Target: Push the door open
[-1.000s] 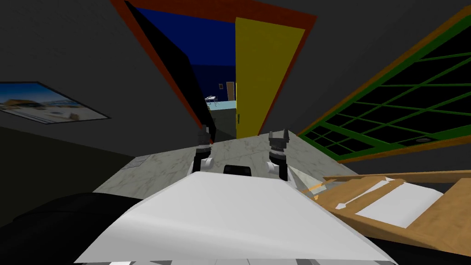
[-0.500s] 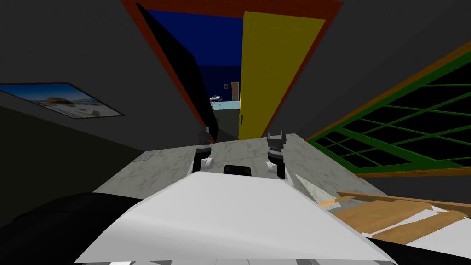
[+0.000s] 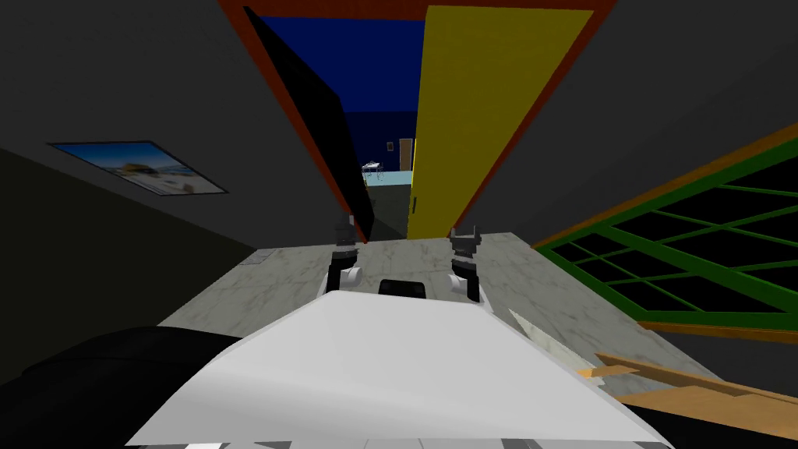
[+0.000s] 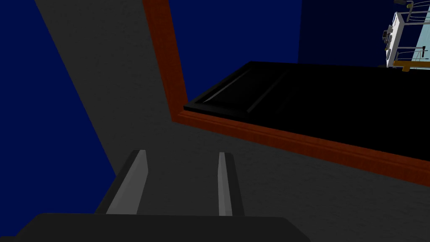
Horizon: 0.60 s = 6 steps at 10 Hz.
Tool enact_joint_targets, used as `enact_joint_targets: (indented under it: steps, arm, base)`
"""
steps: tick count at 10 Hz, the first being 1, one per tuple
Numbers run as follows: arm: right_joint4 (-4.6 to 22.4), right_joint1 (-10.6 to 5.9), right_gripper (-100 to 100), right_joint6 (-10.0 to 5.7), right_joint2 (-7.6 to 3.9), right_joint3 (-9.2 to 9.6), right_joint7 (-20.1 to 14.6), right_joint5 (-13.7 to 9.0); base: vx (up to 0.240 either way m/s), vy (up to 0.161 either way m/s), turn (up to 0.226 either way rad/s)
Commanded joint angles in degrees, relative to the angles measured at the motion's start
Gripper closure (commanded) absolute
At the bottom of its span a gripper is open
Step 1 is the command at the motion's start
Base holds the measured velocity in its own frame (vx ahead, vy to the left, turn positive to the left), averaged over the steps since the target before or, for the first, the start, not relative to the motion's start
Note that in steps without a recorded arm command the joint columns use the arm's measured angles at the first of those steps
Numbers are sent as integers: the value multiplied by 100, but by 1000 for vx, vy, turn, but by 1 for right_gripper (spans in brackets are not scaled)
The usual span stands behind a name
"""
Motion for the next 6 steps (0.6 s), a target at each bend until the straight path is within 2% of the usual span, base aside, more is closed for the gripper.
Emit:
enact_joint_targets:
  steps: [1,6]
  arm:
    - [253,-102,-100,-61,-11,-2,-148,-99]
    - [818,-260,-100,-171,-19,29,-573,-394]
  base:
    - [97,-19,123]
    - [91,-27,131]
